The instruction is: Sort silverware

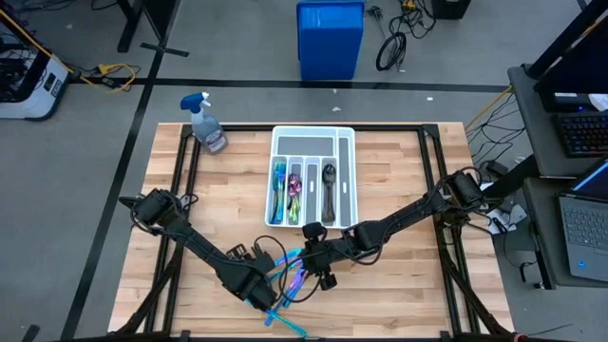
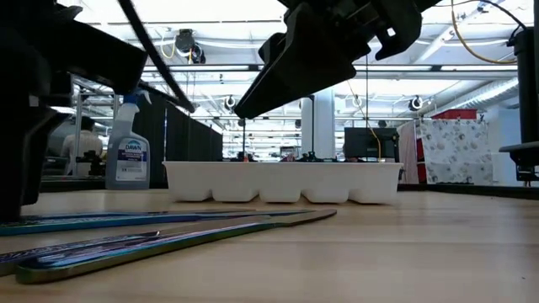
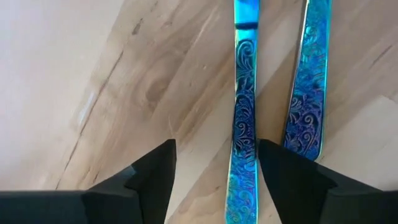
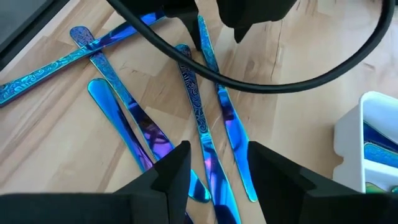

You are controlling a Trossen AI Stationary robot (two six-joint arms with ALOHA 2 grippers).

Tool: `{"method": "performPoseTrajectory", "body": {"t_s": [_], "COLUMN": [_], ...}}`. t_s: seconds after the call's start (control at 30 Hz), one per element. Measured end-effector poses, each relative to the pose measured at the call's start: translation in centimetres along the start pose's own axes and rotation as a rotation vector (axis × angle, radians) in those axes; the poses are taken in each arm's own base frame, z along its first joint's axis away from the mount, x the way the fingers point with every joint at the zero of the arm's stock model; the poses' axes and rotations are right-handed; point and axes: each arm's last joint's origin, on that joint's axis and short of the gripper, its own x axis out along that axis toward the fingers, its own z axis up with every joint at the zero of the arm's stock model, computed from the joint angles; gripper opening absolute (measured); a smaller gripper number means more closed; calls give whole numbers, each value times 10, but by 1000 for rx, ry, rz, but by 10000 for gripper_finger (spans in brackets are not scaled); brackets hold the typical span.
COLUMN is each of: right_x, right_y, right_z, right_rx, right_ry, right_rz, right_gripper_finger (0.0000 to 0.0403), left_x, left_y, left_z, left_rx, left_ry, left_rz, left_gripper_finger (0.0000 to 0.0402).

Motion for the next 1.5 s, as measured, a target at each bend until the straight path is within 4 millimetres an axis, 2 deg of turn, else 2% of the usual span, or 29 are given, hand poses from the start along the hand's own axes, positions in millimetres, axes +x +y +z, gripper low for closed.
{"method": "performPoseTrajectory", "body": {"t_s": [0.27, 0.43, 0.53, 0.7, 1.0, 1.23, 1.5], "right_x": [0, 0, 0, 0, -1, -1, -1], "right_y": [0, 0, 0, 1, 8, 8, 8], "right_z": [0, 0, 0, 0, 0, 0, 0], "right_rx": [0, 0, -3, -5, -19, -20, -24], "right_ry": [0, 0, 0, 0, 1, 0, 0], "right_rz": [0, 0, 0, 2, 16, 15, 15], "right_gripper_finger": [141, 141, 141, 141, 141, 141, 141], "left_x": [-5, -22, -23, -16, -12, 6, 9], "left_y": [12, 6, 2, -1, 7, 19, 18], "left_z": [-1, 4, 6, 9, 17, 21, 22], "left_rx": [-21, -28, 10, 76, 43, 14, 55], "left_ry": [54, 3, -18, 63, 80, 93, 85], "left_rz": [120, 36, -16, -119, -90, -49, -90], "left_gripper_finger": [216, 216, 216, 216, 216, 216, 203]}}
